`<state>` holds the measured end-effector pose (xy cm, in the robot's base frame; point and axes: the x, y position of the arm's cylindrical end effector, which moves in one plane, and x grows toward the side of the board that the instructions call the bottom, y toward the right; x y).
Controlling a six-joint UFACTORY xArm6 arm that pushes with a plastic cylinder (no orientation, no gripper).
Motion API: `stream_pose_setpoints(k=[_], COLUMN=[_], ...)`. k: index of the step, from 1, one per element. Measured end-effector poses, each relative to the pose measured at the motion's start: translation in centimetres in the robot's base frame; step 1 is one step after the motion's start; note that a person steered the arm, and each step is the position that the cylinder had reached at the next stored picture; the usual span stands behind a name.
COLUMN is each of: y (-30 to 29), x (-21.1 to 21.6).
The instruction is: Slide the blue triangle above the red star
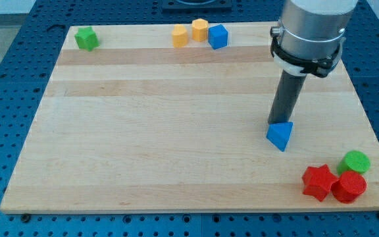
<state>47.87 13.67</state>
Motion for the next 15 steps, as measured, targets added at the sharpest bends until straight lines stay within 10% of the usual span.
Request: stream_pose_setpoints(k=[15], y=[-2.0], x=[3.3])
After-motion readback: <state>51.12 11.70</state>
